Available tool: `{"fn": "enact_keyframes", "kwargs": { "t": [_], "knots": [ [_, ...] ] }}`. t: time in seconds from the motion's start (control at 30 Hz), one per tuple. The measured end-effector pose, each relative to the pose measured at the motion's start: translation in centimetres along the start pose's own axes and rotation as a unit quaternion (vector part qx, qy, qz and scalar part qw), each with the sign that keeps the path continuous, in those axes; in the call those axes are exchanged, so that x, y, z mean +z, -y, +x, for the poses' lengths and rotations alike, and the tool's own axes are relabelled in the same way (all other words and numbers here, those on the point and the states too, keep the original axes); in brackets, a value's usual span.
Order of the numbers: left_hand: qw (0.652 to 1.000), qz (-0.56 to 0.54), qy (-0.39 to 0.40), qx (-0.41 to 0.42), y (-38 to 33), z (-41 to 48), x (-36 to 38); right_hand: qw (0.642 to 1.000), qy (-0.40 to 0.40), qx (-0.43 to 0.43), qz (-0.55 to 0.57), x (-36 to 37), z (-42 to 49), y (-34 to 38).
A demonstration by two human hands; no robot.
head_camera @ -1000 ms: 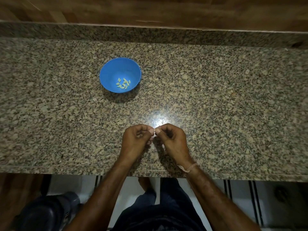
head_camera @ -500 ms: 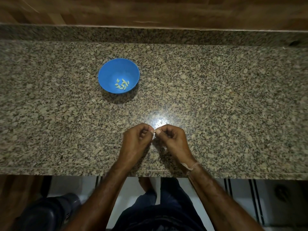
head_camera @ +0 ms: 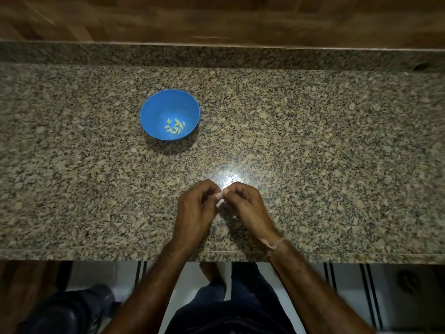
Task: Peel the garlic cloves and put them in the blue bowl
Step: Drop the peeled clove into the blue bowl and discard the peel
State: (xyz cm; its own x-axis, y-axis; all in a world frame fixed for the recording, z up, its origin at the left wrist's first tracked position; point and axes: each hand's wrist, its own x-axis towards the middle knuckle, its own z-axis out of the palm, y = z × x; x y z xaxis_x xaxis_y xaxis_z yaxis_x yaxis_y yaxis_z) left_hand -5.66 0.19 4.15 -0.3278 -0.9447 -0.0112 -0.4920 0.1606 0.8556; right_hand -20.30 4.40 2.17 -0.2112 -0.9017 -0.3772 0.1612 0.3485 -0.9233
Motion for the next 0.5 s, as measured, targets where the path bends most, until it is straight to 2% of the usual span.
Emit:
{"fn": "enact_keyframes", "kwargs": {
  "t": [0.07, 0.13, 0.23, 0.3, 0.33, 0.47, 0.5],
  "knots": [
    [0.997, 0.059, 0.013, 0.055, 0.3, 0.3, -0.2, 1.0, 0.002, 0.003, -0.021, 0.0, 0.1, -0.1],
    [0.996, 0.067, 0.037, 0.056, 0.4, 0.6, -0.4, 0.999, 0.008, -0.014, -0.045, -0.2, 0.0, -0.2],
    [0.995, -0.033, 0.082, -0.033, 0.1, 0.6, -0.6, 0.994, 0.008, -0.059, -0.094, -0.5, 0.0, -0.4],
    [0.986, -0.095, 0.106, -0.087, 0.0, 0.6, -0.5, 0.991, 0.015, -0.06, -0.115, -0.4, 0.0, -0.1],
    [0.986, -0.093, 0.11, -0.087, 0.0, 0.5, -0.5, 0.993, 0.019, -0.041, -0.111, -0.4, 0.1, 0.0],
    [0.993, 0.076, 0.075, 0.041, 0.1, 0.7, -0.1, 0.992, 0.038, 0.123, 0.017, -0.2, 0.6, 0.9],
    [0.994, 0.068, 0.078, 0.037, 0.3, 0.7, 0.0, 0.994, 0.028, 0.109, 0.011, -0.2, 0.7, 0.7]
  ]
}}
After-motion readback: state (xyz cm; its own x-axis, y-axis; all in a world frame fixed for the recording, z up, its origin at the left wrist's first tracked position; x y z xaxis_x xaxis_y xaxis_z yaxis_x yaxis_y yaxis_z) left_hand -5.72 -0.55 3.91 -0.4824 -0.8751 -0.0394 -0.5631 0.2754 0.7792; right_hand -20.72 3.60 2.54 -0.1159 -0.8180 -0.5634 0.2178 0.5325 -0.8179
